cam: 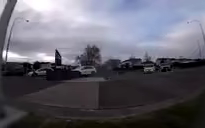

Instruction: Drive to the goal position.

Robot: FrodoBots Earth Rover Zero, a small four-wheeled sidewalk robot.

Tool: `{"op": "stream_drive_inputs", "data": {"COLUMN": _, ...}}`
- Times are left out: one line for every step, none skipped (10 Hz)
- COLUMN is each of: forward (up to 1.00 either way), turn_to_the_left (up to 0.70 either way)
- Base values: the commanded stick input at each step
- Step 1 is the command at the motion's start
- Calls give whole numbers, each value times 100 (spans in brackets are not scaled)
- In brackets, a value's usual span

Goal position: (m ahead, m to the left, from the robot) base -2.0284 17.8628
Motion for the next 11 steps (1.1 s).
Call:
{"op": "stream_drive_inputs", "data": {"forward": 0, "turn_to_the_left": 0}}
{"op": "stream_drive_inputs", "data": {"forward": 0, "turn_to_the_left": 0}}
{"op": "stream_drive_inputs", "data": {"forward": 0, "turn_to_the_left": 0}}
{"op": "stream_drive_inputs", "data": {"forward": 0, "turn_to_the_left": 85}}
{"op": "stream_drive_inputs", "data": {"forward": 0, "turn_to_the_left": 85}}
{"op": "stream_drive_inputs", "data": {"forward": 0, "turn_to_the_left": 85}}
{"op": "stream_drive_inputs", "data": {"forward": 0, "turn_to_the_left": 85}}
{"op": "stream_drive_inputs", "data": {"forward": 0, "turn_to_the_left": 85}}
{"op": "stream_drive_inputs", "data": {"forward": 0, "turn_to_the_left": 85}}
{"op": "stream_drive_inputs", "data": {"forward": 0, "turn_to_the_left": 85}}
{"op": "stream_drive_inputs", "data": {"forward": 0, "turn_to_the_left": 85}}
